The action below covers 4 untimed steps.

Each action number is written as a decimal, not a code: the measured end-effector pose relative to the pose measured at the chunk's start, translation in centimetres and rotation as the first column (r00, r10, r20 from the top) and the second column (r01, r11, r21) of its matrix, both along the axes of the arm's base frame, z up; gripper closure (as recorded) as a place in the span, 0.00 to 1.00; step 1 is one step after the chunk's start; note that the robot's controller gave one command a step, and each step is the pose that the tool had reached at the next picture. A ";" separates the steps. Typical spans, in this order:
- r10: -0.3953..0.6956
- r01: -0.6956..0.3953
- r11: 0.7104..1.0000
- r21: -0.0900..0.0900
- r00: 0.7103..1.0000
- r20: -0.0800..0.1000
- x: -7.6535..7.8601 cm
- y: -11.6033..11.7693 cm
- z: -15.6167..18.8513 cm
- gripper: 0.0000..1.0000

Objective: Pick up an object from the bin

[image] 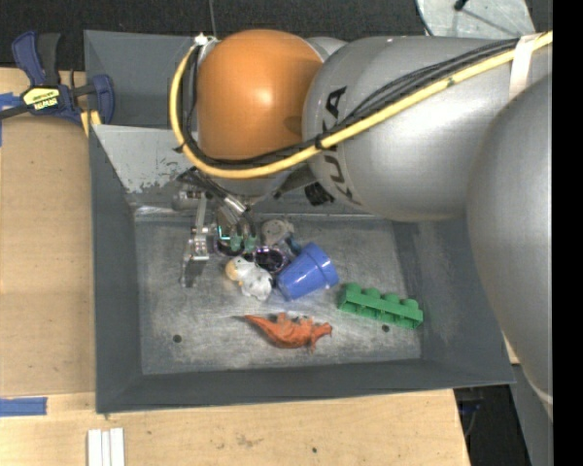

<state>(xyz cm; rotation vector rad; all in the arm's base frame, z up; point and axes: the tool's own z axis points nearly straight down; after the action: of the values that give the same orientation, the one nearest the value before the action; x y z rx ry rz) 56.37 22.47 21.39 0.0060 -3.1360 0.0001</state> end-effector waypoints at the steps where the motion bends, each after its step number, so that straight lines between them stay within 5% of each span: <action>1: -0.003 0.003 1.000 0.002 1.000 0.008 0.2 -0.1 0.5 0.00; 3: 0.044 -0.044 0.999 -0.002 0.999 0.005 1.8 -10.0 -11.9 0.00; 4: -0.119 0.119 0.993 0.002 0.993 0.009 2.7 -13.1 -9.6 0.00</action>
Offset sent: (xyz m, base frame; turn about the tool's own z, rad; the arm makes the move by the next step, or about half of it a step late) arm 0.0253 -0.1150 -0.1439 -0.0058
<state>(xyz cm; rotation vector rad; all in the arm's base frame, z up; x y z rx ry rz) 59.04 9.39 11.76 -0.1822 -3.1400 -0.0019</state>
